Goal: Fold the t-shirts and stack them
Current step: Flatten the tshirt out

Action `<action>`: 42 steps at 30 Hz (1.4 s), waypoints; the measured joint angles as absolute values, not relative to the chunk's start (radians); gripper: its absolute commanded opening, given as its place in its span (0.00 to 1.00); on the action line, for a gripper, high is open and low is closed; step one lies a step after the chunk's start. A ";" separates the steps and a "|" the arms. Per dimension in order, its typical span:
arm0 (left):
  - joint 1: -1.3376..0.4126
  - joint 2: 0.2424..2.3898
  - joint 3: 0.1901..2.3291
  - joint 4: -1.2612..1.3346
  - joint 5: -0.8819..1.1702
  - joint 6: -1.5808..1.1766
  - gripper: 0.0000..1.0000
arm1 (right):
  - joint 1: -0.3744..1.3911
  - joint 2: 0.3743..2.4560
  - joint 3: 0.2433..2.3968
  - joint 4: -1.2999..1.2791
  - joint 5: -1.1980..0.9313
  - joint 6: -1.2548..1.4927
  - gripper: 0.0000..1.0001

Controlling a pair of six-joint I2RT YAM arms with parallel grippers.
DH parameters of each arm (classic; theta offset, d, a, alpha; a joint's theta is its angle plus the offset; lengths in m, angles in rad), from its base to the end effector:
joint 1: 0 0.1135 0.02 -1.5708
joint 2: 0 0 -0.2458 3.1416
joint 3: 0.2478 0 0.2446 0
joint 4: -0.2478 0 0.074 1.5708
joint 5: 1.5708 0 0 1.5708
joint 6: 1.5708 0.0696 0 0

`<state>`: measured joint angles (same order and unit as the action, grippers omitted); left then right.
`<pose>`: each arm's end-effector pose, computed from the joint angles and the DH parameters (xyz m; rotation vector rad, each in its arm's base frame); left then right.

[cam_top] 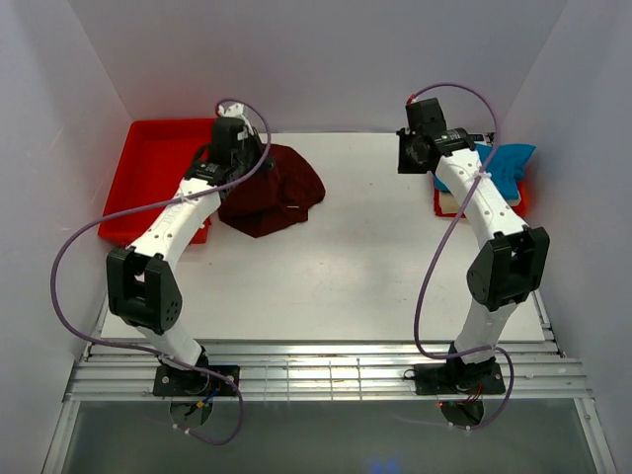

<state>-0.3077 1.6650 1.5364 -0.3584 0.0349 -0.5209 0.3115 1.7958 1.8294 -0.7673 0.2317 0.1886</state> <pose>0.3927 -0.1274 0.3201 -0.2018 2.0933 -0.5432 0.4000 0.1120 0.3261 -0.0222 2.2806 -0.0061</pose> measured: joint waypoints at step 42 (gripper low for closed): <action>-1.005 1.594 1.118 -0.829 -0.530 -0.454 0.51 | 0.468 1.499 1.319 -0.672 0.023 0.268 0.40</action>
